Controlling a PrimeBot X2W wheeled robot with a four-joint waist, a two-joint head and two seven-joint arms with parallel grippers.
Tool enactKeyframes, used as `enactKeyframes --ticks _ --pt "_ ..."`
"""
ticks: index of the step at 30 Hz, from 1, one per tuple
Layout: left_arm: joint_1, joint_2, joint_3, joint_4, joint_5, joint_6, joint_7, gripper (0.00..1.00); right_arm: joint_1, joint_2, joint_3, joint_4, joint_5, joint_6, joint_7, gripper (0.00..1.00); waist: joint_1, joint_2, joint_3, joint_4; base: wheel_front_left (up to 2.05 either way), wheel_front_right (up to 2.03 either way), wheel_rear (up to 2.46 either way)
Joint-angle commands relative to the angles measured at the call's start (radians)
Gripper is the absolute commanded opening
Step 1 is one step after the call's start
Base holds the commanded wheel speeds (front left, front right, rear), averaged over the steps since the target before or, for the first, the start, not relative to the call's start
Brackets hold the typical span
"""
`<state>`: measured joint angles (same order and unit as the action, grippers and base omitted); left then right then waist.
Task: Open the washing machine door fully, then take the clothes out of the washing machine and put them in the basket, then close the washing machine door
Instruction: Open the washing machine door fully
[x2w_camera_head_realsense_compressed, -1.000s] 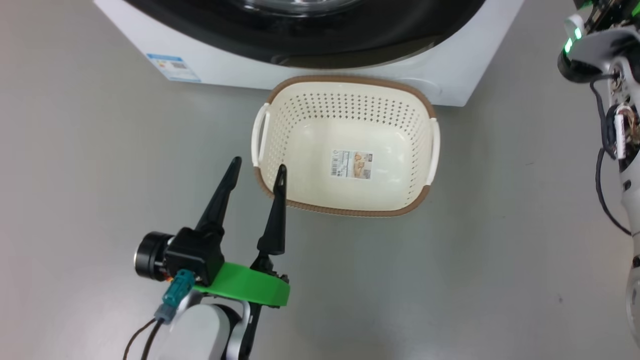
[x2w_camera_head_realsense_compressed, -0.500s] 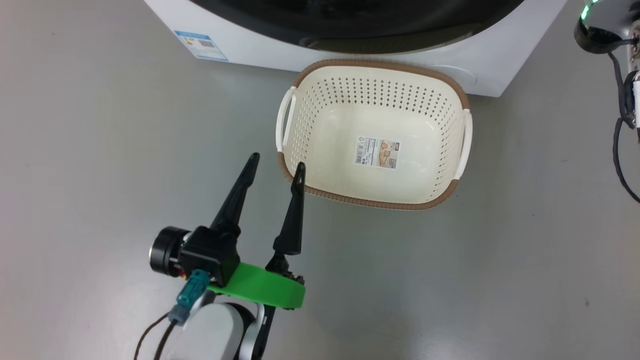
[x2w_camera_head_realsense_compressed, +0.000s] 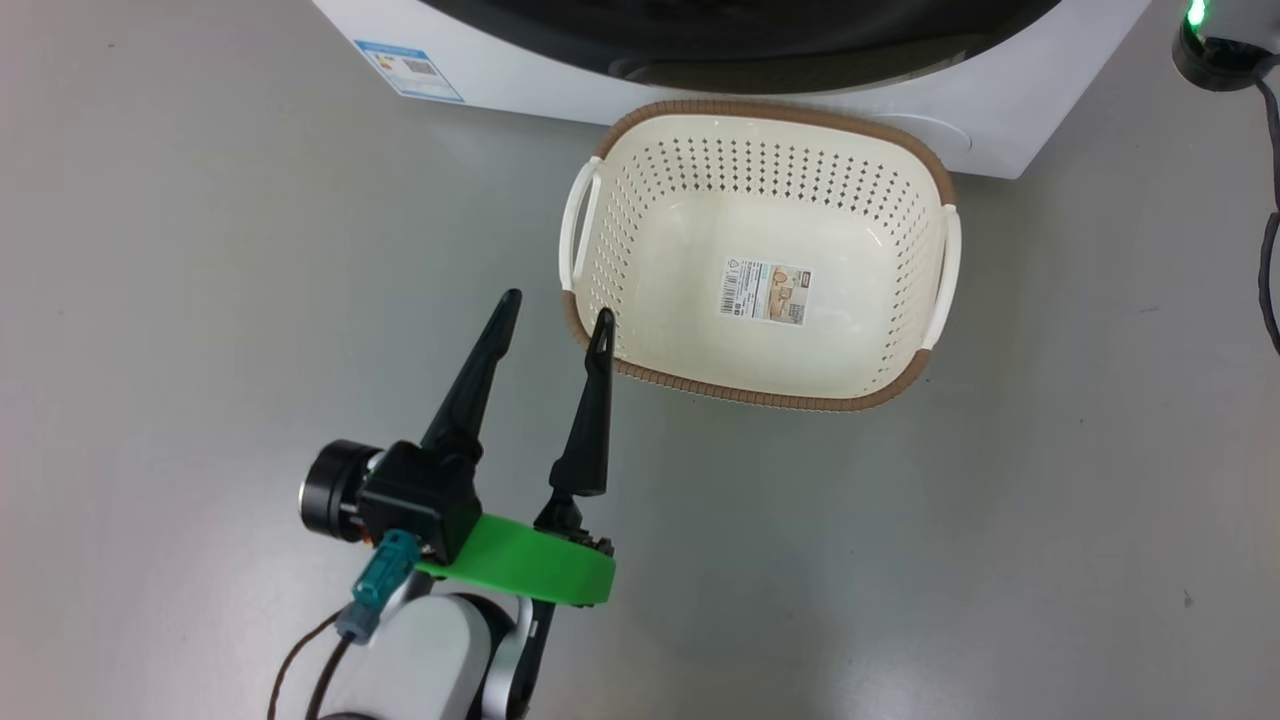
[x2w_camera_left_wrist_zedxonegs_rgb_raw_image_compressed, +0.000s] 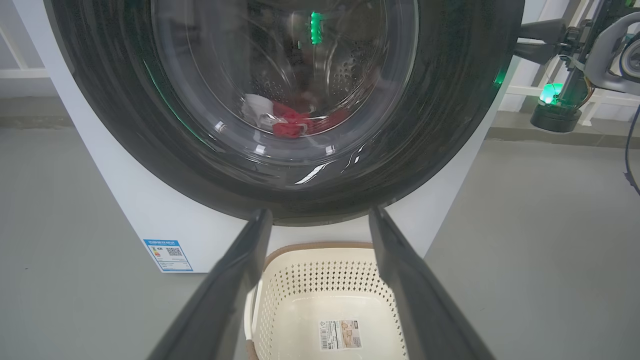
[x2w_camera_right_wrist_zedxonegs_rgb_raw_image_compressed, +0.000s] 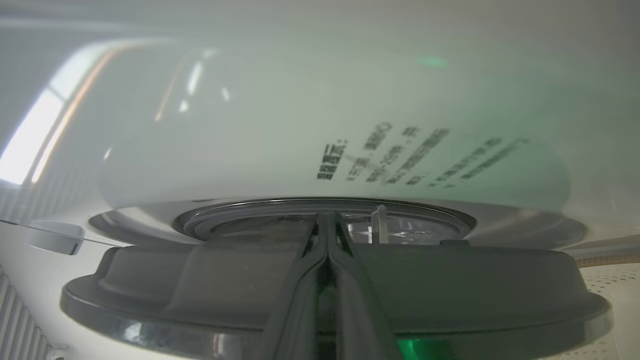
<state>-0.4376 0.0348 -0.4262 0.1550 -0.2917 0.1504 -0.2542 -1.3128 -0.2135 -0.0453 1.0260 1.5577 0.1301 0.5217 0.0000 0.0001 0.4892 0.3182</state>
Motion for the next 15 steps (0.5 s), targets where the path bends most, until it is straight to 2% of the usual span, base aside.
enactKeyframes --ticks 1,15 --pt "-0.016 0.015 0.026 -0.024 0.002 0.004 -0.008 1.00 -0.017 0.023 0.012 -0.020 0.006 0.001 0.019 0.00 0.0000 -0.0001 0.001 -0.001 0.00 0.00 0.00" --pt "-0.018 0.015 0.031 -0.016 0.003 0.007 -0.008 1.00 0.028 0.032 0.012 -0.023 0.040 0.001 0.149 0.00 0.0000 -0.0001 -0.008 -0.017 0.00 0.00 0.00"
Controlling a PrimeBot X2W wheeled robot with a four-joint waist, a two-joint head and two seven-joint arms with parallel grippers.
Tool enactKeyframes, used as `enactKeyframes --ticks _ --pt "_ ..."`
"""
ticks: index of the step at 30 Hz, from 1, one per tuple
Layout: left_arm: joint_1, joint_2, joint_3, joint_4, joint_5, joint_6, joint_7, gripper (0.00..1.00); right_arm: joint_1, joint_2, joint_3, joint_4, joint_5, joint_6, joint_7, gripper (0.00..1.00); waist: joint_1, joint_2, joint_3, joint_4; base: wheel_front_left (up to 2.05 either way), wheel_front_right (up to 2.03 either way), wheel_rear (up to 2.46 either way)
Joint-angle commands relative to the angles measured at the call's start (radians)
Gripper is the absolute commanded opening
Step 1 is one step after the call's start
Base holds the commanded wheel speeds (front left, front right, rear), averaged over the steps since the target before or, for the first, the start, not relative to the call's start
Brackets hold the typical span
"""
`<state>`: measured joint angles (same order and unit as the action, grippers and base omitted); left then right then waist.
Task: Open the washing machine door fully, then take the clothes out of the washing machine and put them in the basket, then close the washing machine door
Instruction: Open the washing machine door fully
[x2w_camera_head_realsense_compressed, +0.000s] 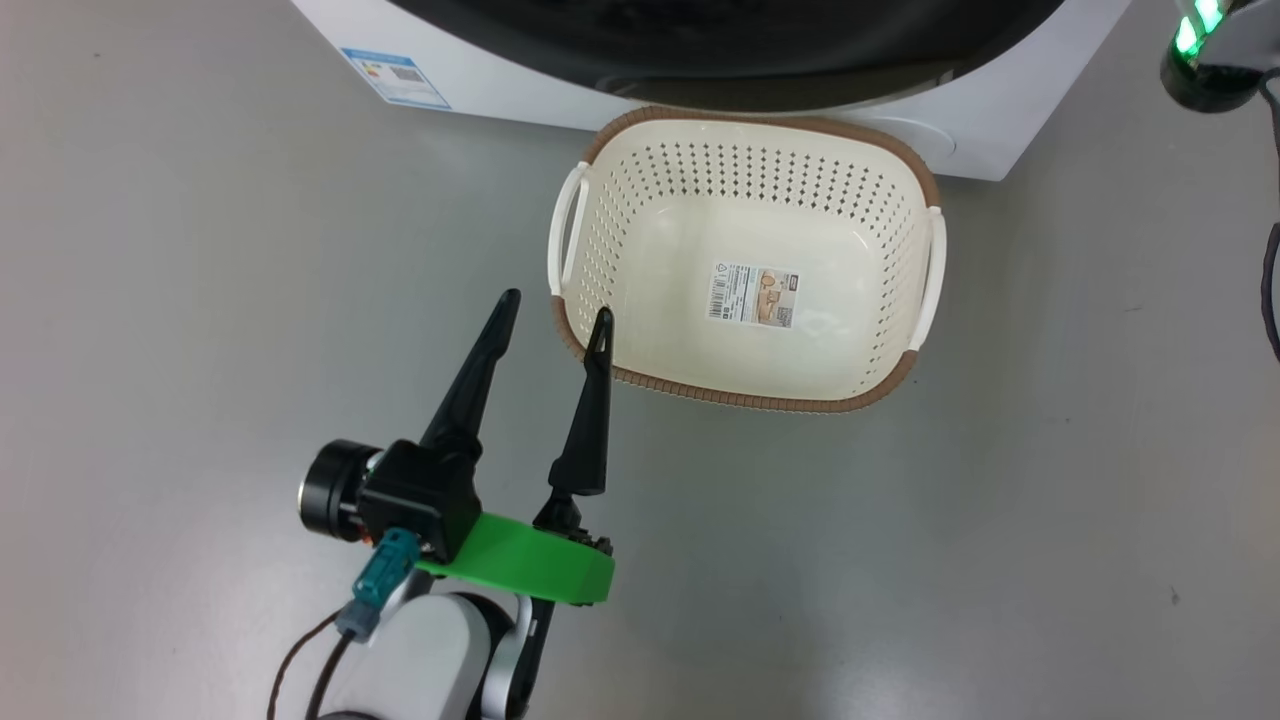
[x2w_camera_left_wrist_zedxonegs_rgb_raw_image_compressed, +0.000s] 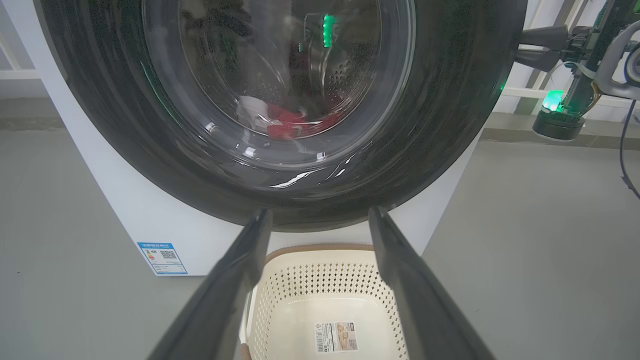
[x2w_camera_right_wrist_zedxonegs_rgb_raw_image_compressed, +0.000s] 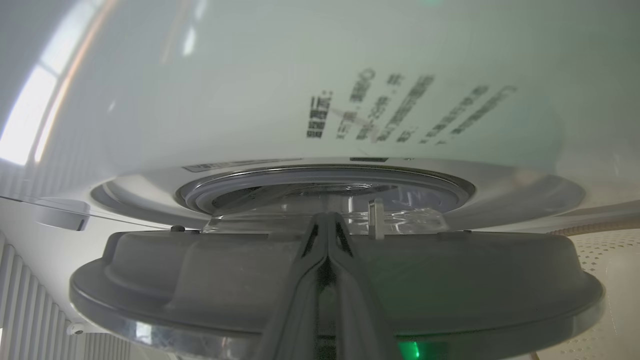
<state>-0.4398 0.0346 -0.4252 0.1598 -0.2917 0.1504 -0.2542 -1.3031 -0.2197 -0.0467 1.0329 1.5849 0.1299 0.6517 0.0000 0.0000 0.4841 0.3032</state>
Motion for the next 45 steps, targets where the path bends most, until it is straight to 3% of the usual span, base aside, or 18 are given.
enactKeyframes --ticks 1,15,28,43,44,45 --pt "-0.015 0.016 0.030 -0.020 0.004 0.008 -0.008 1.00 0.025 0.040 0.011 -0.034 0.018 0.001 0.028 0.00 0.0000 0.0000 -0.006 -0.003 0.00 0.00 0.00" --pt "0.003 0.016 0.040 0.007 0.013 -0.003 -0.008 1.00 0.127 0.065 0.002 -0.092 0.046 0.001 0.106 0.00 0.0000 0.0000 -0.056 -0.024 0.00 0.00 0.00" --pt "0.014 0.016 0.047 0.016 0.017 -0.011 -0.008 1.00 0.170 0.075 -0.026 -0.133 0.050 0.001 0.074 0.00 0.0000 0.0000 -0.077 -0.030 0.00 0.00 0.00" --pt "0.038 0.016 0.080 0.048 0.035 -0.022 -0.008 1.00 0.406 0.085 -0.140 -0.339 0.096 0.001 0.040 0.00 0.0000 0.0000 -0.143 -0.079 0.00 0.00 0.00" --pt "0.042 0.016 0.084 0.050 0.037 -0.022 -0.008 1.00 0.430 0.089 -0.148 -0.358 0.097 0.001 0.036 0.03 0.0000 0.0000 -0.148 -0.084 0.00 0.00 0.00" --pt "0.045 0.016 0.088 0.051 0.039 -0.024 -0.008 1.00 0.456 0.093 -0.154 -0.378 0.096 0.001 0.033 0.23 0.0000 0.0000 -0.151 -0.088 0.00 0.00 0.00"
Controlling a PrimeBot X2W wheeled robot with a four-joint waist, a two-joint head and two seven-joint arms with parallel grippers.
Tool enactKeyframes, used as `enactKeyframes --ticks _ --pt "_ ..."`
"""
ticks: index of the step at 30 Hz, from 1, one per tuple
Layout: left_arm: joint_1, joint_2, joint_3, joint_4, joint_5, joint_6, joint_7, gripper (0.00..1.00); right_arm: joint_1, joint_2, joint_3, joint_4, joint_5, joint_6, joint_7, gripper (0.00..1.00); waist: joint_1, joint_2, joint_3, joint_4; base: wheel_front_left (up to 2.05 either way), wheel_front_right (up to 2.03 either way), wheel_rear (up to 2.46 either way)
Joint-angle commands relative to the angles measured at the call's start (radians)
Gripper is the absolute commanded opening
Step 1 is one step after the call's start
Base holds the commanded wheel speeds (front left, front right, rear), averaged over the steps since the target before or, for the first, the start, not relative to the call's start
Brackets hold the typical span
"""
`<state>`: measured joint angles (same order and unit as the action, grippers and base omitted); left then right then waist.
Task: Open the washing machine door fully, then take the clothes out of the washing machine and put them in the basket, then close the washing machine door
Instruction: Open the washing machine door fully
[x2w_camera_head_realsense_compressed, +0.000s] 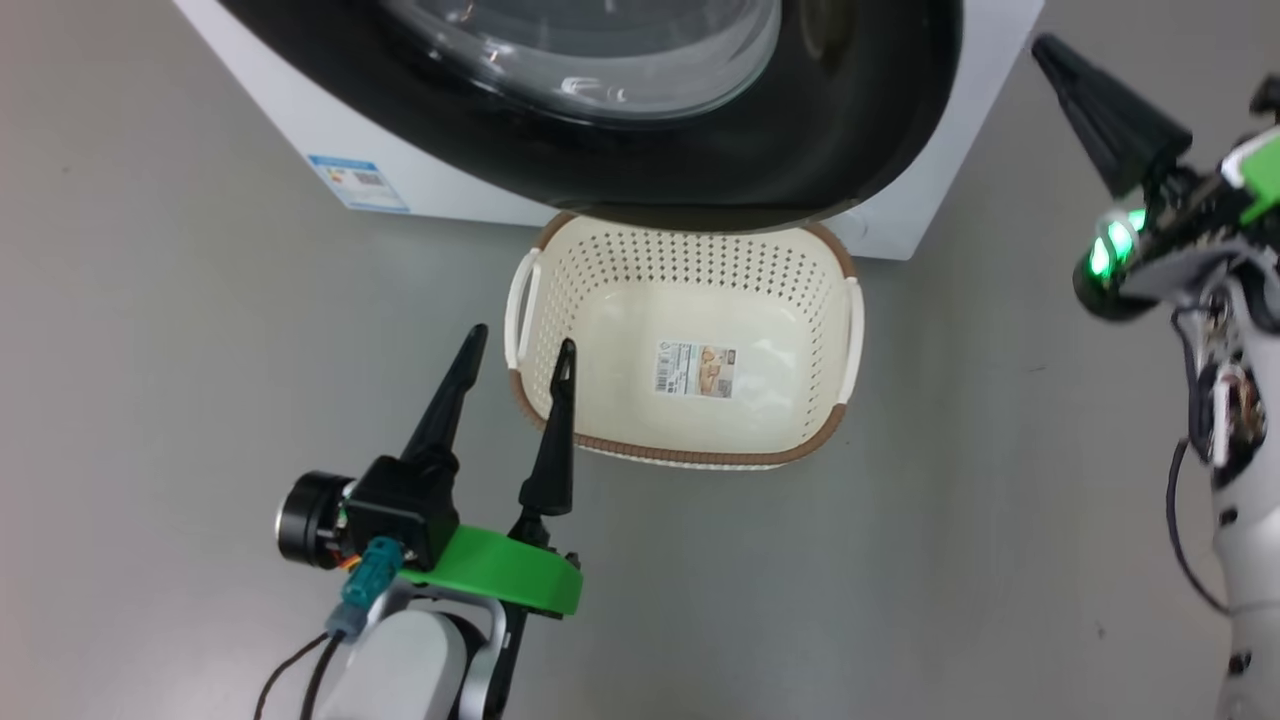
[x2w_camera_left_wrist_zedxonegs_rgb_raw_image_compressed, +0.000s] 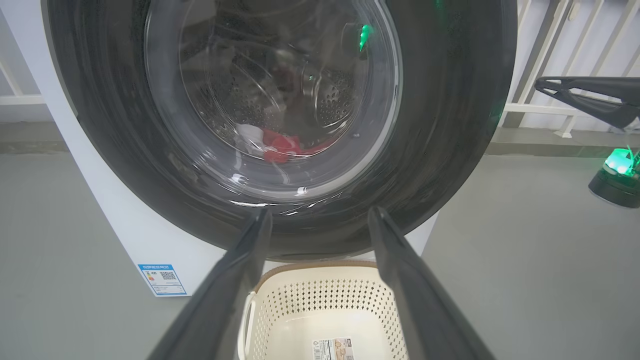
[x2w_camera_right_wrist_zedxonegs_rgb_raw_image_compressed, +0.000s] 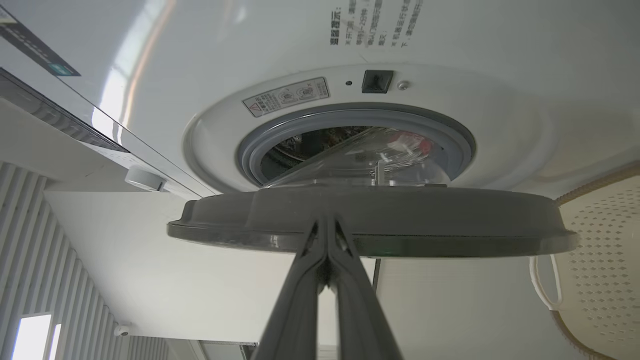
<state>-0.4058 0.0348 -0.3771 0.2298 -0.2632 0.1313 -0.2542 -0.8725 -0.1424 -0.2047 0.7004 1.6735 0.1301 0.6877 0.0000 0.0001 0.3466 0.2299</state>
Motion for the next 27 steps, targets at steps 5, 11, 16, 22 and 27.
enactKeyframes --ticks 5,11,16,22,27 --pt "0.033 0.015 0.060 -0.012 0.019 -0.011 -0.008 1.00 0.159 0.042 -0.008 -0.137 -0.011 0.001 -0.016 1.00 0.0000 -0.0001 -0.041 -0.037 0.00 0.00 0.00" --pt "0.061 0.015 0.093 -0.001 0.028 -0.022 -0.008 1.00 0.309 0.075 -0.010 -0.248 -0.022 0.001 -0.050 1.00 0.0000 -0.0001 -0.069 -0.064 0.00 0.00 0.00" --pt "0.087 0.015 0.121 0.003 0.033 -0.027 -0.008 1.00 0.443 0.088 0.011 -0.344 -0.017 0.001 -0.077 1.00 0.0000 -0.0001 -0.099 -0.084 0.00 0.00 0.00" --pt "0.111 0.015 0.135 0.008 0.035 -0.032 -0.008 1.00 0.569 0.092 0.041 -0.450 -0.036 0.001 -0.184 1.00 0.0000 -0.0001 -0.128 -0.091 0.00 0.00 0.00" --pt "0.130 0.015 0.145 0.011 0.038 -0.036 -0.008 1.00 0.668 0.092 0.115 -0.577 -0.179 0.001 -0.404 1.00 0.0000 -0.0001 -0.155 -0.101 0.00 0.00 0.00"
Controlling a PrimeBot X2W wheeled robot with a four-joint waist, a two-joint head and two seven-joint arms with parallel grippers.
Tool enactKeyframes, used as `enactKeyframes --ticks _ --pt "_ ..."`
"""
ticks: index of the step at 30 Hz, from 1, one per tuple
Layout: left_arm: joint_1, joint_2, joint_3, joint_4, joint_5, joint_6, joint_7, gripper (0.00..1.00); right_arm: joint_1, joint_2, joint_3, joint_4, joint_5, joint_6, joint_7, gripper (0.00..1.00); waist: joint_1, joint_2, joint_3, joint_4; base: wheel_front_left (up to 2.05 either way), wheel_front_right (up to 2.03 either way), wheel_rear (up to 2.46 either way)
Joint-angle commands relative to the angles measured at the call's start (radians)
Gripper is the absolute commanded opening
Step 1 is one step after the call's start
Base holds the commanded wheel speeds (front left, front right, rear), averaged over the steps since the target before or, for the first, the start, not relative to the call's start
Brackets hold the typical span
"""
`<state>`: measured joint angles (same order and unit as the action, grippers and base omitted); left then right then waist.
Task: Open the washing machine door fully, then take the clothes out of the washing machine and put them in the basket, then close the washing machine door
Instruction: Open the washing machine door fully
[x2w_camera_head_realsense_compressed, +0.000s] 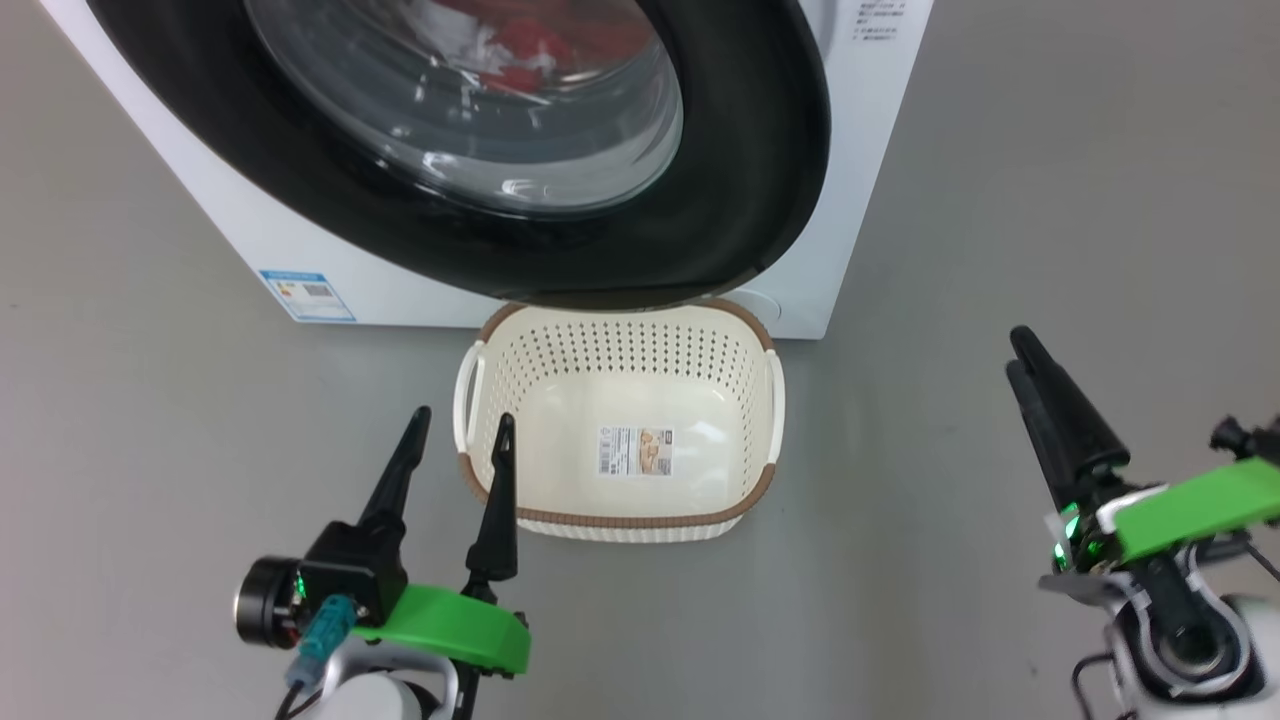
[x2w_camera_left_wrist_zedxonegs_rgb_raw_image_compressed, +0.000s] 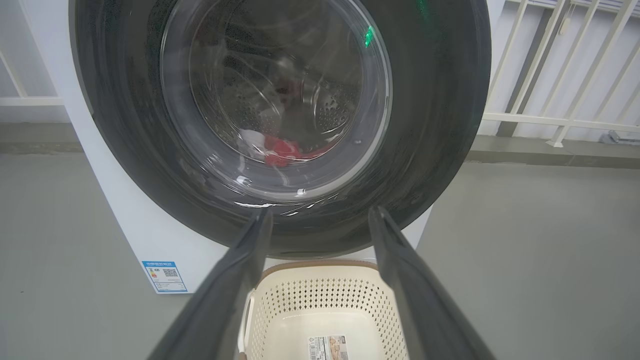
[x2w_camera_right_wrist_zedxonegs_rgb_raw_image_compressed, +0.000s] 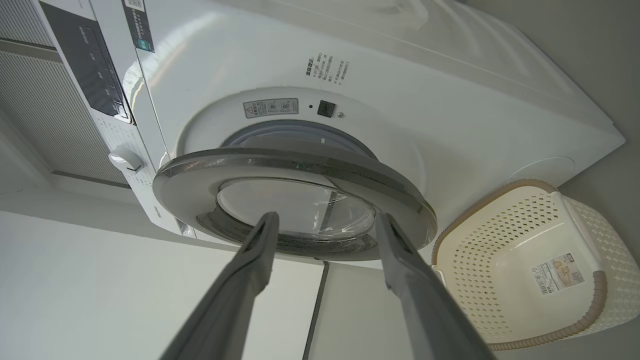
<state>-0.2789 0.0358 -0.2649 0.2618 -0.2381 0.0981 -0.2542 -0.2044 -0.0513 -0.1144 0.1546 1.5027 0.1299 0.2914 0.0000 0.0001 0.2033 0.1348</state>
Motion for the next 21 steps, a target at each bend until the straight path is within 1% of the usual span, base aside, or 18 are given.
enactKeyframes --ticks 1,4,6,8,10,12,15,21 --pt "0.007 0.014 0.033 -0.019 0.014 -0.005 -0.008 1.00 0.017 0.001 0.039 -0.051 -0.049 0.001 -0.061 1.00 0.0000 -0.0001 -0.017 -0.007 0.00 0.00 0.00" --pt "0.016 0.014 0.037 -0.018 0.016 -0.007 -0.008 1.00 0.057 -0.013 0.097 -0.098 -0.212 0.001 -0.219 1.00 0.0000 -0.0001 -0.031 -0.011 0.00 0.00 0.00" --pt "0.019 0.014 0.042 -0.020 0.018 -0.008 -0.008 1.00 0.072 -0.055 0.148 -0.116 -0.336 0.001 -0.327 1.00 0.0000 -0.0001 -0.034 -0.014 0.00 0.00 0.00" --pt "0.023 0.014 0.048 -0.021 0.021 -0.009 -0.008 1.00 0.081 -0.084 0.190 -0.108 -0.427 0.001 -0.427 1.00 0.0000 -0.0001 -0.039 -0.020 0.00 0.00 0.00" --pt "0.027 0.014 0.054 -0.021 0.024 -0.011 -0.008 1.00 0.082 -0.119 0.220 -0.087 -0.524 0.001 -0.501 1.00 0.0000 -0.0001 -0.044 -0.026 0.00 0.00 0.00" --pt "0.032 0.014 0.059 -0.021 0.027 -0.013 -0.008 1.00 0.079 -0.135 0.229 -0.061 -0.619 0.001 -0.535 1.00 0.0000 -0.0001 -0.049 -0.030 0.00 0.00 0.00" --pt "0.037 0.014 0.063 -0.019 0.030 -0.016 -0.008 1.00 0.080 -0.135 0.202 -0.025 -0.771 0.001 -0.550 1.00 0.0000 -0.0001 -0.057 -0.033 0.00 0.00 0.00" --pt "0.053 0.014 0.064 -0.013 0.035 -0.023 -0.008 1.00 0.114 -0.064 0.097 -0.004 -1.057 0.001 -0.553 1.00 0.0000 -0.0001 -0.079 -0.029 0.00 0.00 0.00"
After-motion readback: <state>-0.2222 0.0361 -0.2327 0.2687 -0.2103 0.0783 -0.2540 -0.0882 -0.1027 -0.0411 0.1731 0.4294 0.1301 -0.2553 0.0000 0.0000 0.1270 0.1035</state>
